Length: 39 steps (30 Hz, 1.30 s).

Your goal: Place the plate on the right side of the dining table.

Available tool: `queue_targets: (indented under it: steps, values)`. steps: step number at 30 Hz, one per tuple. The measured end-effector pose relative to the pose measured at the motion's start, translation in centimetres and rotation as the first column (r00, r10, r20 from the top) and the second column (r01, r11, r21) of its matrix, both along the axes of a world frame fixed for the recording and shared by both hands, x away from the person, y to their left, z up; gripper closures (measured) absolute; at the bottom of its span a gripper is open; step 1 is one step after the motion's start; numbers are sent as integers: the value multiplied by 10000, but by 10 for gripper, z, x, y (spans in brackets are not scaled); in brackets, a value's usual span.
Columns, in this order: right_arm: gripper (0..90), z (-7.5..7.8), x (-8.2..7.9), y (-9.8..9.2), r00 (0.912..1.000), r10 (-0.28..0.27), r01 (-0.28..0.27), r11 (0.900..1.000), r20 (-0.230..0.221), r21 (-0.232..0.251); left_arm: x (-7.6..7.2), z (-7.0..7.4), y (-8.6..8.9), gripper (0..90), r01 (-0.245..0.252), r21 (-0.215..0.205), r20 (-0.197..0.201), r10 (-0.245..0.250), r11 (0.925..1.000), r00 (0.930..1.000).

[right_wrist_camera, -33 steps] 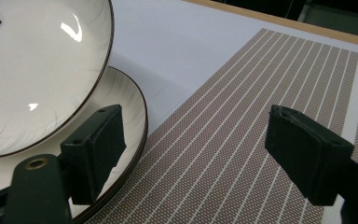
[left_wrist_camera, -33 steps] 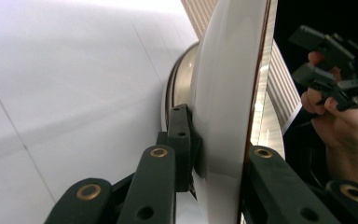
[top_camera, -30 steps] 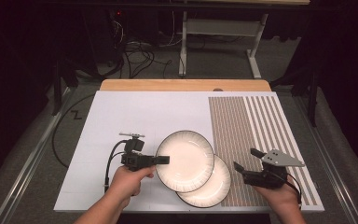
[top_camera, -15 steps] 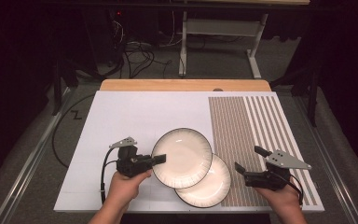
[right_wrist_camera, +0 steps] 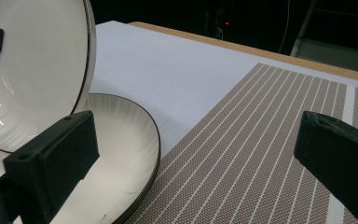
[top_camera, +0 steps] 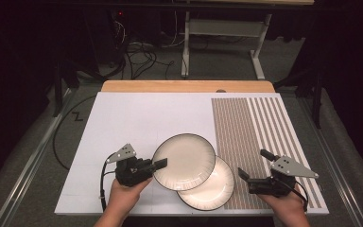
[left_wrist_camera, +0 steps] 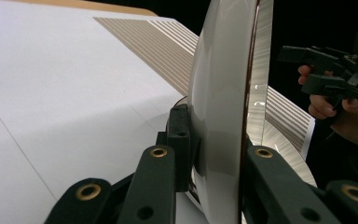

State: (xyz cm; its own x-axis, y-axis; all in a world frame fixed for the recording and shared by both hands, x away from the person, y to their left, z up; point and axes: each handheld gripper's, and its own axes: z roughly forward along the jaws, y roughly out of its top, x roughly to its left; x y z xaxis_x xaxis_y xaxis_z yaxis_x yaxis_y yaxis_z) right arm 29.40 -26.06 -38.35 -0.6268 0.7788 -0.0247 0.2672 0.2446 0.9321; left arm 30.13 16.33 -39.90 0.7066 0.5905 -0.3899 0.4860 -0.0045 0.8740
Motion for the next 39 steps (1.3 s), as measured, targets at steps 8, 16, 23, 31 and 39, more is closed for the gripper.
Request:
queue_targets:
  steps: [8,16,23,31,39]
  values:
    - [12,-2,0,10,9992,348,-347,9994,-220,80,0,-2,2,789,42,2,185,-42,10000,9998]
    - [12,-1,7,29,9938,859,-850,9963,-706,155,-2,-2,2,787,35,69,298,-37,10000,9996]
    - [28,4,19,59,9837,1566,-1560,9877,-883,141,-1,-3,2,787,17,42,293,-18,10000,9996]
    - [105,10,31,84,9696,2109,-2083,9775,-1240,334,0,-4,3,787,32,-54,255,-31,10000,9997]
    - [363,-2,32,89,9673,2017,-1968,9793,-1536,467,0,-5,3,785,25,-45,244,-24,10000,9997]
